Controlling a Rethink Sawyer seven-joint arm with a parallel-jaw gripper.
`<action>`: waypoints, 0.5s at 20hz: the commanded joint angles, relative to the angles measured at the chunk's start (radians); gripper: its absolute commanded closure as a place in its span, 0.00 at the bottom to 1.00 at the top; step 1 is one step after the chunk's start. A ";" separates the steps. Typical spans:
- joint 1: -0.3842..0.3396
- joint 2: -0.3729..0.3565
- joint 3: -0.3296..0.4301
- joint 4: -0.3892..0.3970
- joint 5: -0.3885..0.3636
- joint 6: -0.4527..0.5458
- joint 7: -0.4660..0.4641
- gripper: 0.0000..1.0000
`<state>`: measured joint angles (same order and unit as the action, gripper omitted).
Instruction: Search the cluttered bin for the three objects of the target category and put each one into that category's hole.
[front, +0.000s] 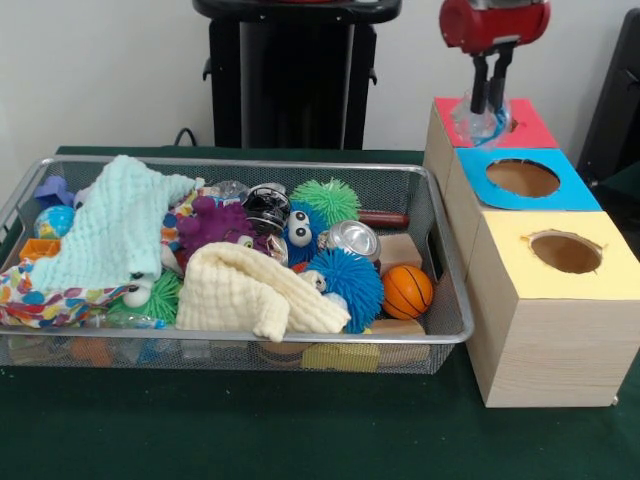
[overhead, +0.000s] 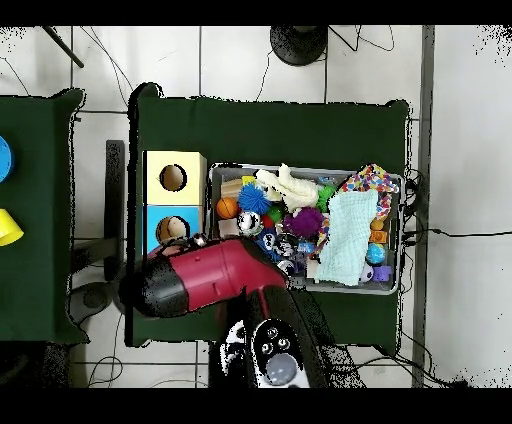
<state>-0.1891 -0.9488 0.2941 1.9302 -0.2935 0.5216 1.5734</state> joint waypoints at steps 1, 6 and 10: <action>0.056 0.087 -0.050 -0.037 0.028 -0.044 0.231 1.00; 0.084 0.111 -0.079 -0.036 0.037 -0.082 0.240 1.00; 0.106 0.131 -0.099 -0.052 0.042 -0.107 0.240 1.00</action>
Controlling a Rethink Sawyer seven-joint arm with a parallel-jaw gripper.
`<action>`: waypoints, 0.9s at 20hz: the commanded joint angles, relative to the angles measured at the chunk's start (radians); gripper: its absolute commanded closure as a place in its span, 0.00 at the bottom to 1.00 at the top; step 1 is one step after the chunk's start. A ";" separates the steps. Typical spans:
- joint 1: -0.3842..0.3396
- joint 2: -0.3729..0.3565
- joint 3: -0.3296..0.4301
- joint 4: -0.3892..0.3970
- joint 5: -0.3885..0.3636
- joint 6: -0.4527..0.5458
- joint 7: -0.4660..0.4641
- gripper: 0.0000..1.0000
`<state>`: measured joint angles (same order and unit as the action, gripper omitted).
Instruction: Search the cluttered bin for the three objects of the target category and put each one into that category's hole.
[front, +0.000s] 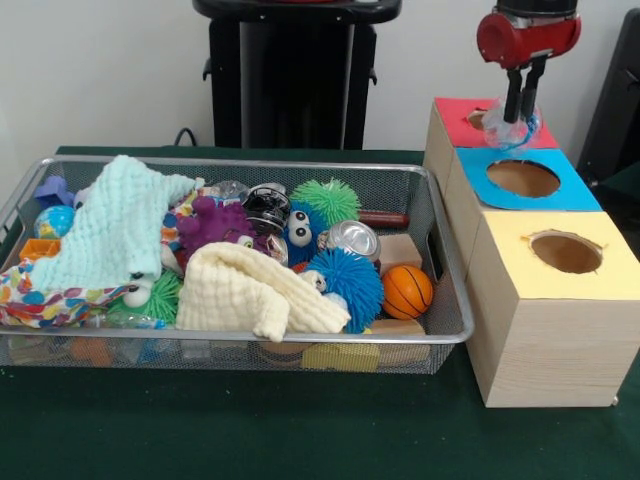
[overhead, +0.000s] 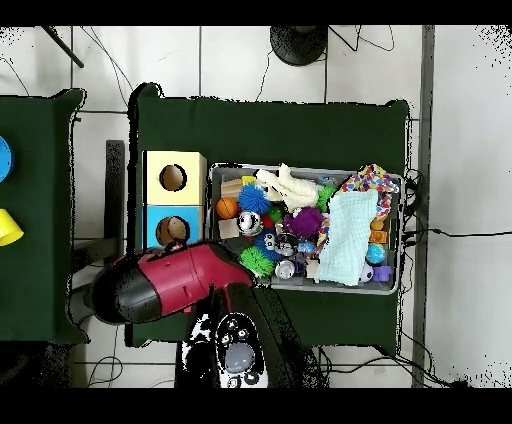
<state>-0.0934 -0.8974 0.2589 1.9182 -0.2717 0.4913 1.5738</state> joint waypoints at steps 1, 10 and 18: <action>0.015 0.082 -0.067 -0.043 0.023 -0.081 0.238 1.00; 0.031 0.124 -0.081 -0.113 0.046 -0.092 0.201 1.00; 0.054 0.161 -0.099 -0.171 0.053 -0.082 0.196 1.00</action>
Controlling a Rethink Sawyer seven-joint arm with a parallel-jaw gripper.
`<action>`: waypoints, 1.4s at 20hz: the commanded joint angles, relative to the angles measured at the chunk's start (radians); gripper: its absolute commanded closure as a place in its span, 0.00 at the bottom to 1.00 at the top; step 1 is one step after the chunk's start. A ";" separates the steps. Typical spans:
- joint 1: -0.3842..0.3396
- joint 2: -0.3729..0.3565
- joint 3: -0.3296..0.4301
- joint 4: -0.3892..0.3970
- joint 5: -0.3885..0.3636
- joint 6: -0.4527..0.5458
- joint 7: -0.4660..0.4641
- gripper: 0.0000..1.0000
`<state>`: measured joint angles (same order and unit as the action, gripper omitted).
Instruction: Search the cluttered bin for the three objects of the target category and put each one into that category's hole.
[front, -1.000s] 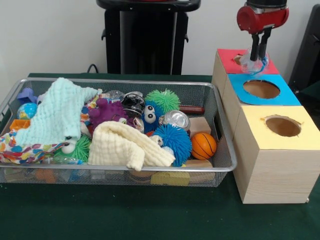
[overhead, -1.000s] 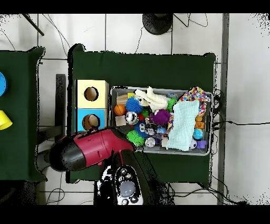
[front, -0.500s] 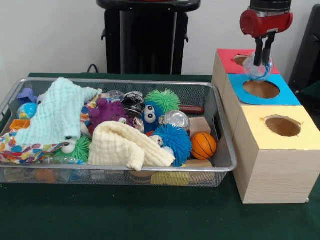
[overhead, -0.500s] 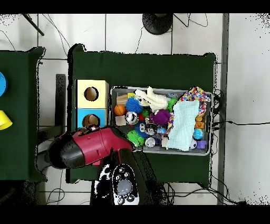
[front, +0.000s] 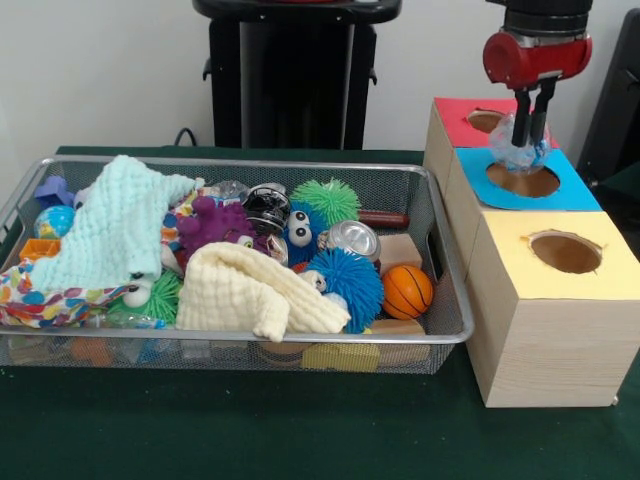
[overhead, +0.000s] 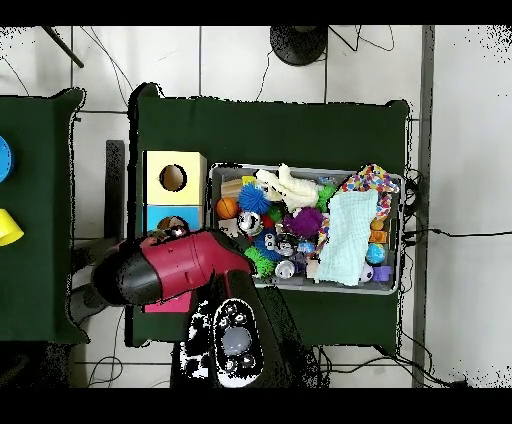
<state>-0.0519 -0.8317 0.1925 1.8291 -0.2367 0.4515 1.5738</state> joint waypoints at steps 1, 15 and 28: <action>0.018 0.103 -0.039 -0.086 0.016 -0.050 0.199 1.00; 0.033 0.144 -0.064 -0.090 0.041 -0.091 0.192 0.00; 0.005 0.056 -0.045 -0.059 0.072 0.017 0.138 0.00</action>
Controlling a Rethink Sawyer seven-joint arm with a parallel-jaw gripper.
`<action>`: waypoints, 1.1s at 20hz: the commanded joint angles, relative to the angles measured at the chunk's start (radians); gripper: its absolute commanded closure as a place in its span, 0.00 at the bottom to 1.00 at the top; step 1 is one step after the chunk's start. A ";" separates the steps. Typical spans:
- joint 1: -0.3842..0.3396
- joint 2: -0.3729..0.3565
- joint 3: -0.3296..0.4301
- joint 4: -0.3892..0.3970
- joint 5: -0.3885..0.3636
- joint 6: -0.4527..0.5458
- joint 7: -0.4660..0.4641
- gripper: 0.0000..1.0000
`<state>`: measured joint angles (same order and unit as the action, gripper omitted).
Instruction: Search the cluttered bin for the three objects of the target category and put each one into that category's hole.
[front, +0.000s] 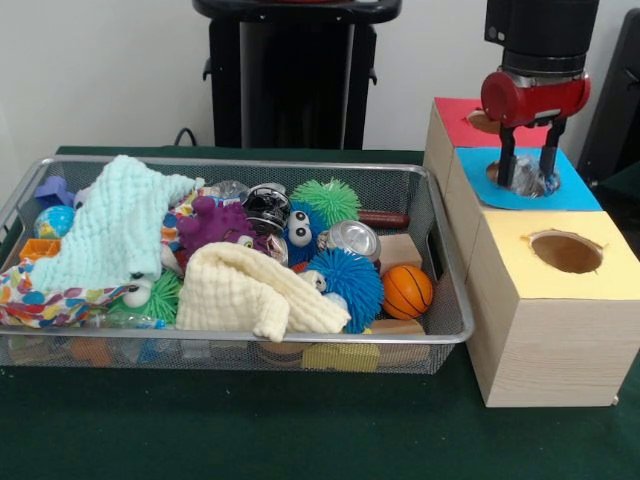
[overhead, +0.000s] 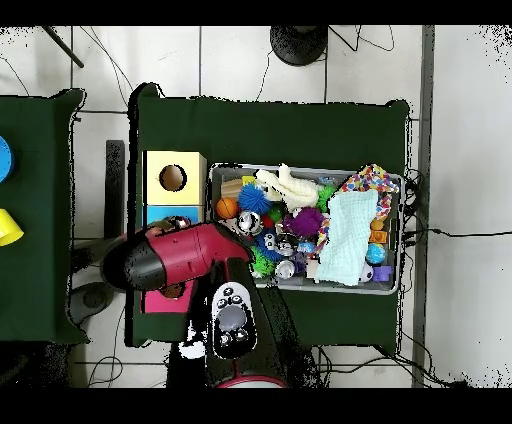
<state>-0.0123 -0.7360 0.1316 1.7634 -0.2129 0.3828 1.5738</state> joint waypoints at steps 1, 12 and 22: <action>-0.036 -0.052 0.016 0.009 0.053 0.102 0.134 0.00; -0.053 -0.145 0.019 0.011 0.070 0.224 0.089 0.00; -0.056 -0.110 0.019 0.020 0.044 0.159 0.103 0.00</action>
<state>-0.0416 -0.8748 0.1314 1.7692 -0.1739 0.4958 1.5738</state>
